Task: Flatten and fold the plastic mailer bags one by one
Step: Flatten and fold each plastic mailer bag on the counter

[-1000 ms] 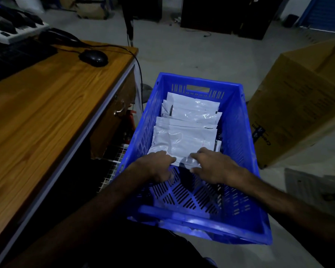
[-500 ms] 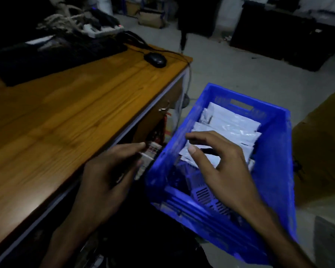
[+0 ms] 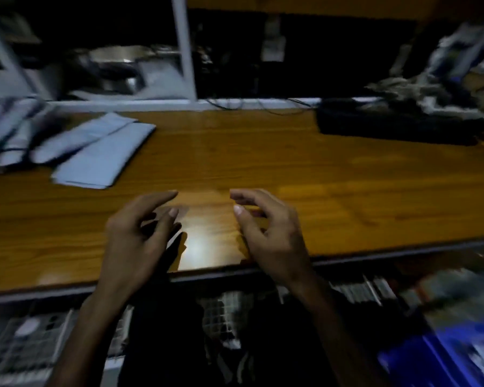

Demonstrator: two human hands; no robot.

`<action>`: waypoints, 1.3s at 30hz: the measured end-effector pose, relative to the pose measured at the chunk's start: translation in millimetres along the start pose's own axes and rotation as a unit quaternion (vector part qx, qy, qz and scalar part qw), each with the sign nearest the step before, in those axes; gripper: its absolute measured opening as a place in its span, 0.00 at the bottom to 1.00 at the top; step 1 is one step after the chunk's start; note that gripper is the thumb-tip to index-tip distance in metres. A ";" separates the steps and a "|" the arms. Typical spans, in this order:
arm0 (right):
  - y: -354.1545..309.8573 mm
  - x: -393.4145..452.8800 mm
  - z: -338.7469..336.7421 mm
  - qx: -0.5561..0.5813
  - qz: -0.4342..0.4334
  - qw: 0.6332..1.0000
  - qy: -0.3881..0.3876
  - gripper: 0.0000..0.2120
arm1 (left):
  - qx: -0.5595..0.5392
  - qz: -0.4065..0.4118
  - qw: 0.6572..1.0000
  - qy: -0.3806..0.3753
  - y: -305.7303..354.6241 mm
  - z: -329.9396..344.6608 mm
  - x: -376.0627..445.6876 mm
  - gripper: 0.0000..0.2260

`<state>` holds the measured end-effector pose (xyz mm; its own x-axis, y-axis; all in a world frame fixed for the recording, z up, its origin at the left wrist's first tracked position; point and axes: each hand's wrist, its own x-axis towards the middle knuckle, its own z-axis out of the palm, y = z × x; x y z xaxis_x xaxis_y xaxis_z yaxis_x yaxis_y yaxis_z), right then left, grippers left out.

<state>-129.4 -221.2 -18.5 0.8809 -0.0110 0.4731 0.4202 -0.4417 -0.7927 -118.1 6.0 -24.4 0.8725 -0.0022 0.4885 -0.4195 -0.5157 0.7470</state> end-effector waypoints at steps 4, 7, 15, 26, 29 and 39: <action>-3.2 53.2 54.5 -0.025 -0.068 0.994 -0.085 0.14 | 0.060 -0.005 0.997 0.048 -28.4 -30.3 20.4 0.12; 0.1 90.9 89.1 -0.051 -0.112 0.984 -0.132 0.14 | 0.159 -0.005 0.984 0.083 -50.2 -44.0 42.4 0.12; 51.0 176.6 161.0 -0.141 -0.141 0.962 -0.185 0.17 | 0.357 -0.050 0.931 0.064 -85.0 -55.9 84.9 0.20; 73.6 247.6 213.0 -0.180 -0.206 0.942 -0.196 0.23 | 0.394 -0.072 0.915 0.058 -102.6 -52.1 113.0 0.08; 71.5 254.7 220.4 -0.168 -0.222 0.941 -0.192 0.20 | 0.403 -0.066 0.911 0.062 -105.4 -53.1 116.5 0.05; 59.0 255.8 217.4 -0.182 -0.260 0.942 -0.110 0.16 | 0.368 -0.023 0.915 0.160 -98.4 -62.6 113.7 0.17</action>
<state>168.0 -55.1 -27.8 0.6170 0.4599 0.6386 0.7400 -0.6153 -0.2718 6.7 110.1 -14.1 0.7168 0.2243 0.6602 0.0010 -0.9472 0.3207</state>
